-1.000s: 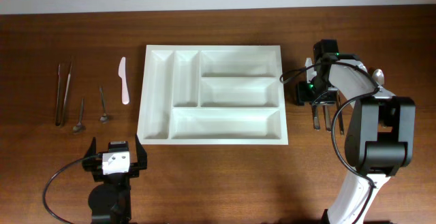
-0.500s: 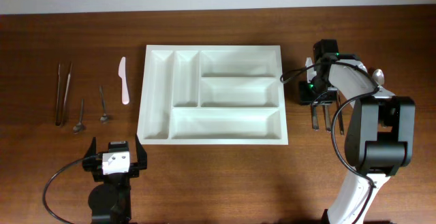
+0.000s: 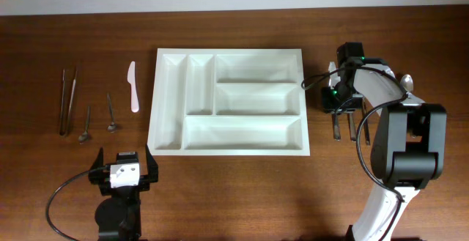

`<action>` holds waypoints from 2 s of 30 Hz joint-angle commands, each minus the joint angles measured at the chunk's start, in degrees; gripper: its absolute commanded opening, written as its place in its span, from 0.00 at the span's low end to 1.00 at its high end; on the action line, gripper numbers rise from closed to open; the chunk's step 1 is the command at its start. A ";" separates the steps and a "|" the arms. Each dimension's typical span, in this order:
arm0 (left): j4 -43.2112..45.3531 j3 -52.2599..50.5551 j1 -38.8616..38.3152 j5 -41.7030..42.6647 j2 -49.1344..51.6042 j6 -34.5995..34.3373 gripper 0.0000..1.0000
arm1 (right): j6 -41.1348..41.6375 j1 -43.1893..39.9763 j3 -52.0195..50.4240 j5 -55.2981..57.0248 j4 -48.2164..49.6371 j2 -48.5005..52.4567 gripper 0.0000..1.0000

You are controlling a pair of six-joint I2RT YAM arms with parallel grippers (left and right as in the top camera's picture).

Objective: Pack container
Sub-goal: 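Lower the right gripper and close it on the leftmost fork's handle, then lift the fork and carry it left over the tray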

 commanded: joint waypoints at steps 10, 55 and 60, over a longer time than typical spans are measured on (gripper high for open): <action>0.15 -0.33 -0.26 0.57 -0.48 0.48 0.99 | 0.28 -0.02 0.57 1.16 0.17 1.16 0.18; 0.15 -0.33 -0.26 0.57 -0.48 0.48 0.99 | -4.09 0.00 15.69 4.85 -10.64 1.14 0.05; 0.15 -0.33 -0.26 0.57 -0.48 0.48 0.99 | -7.65 0.04 25.90 4.83 -17.49 1.14 0.05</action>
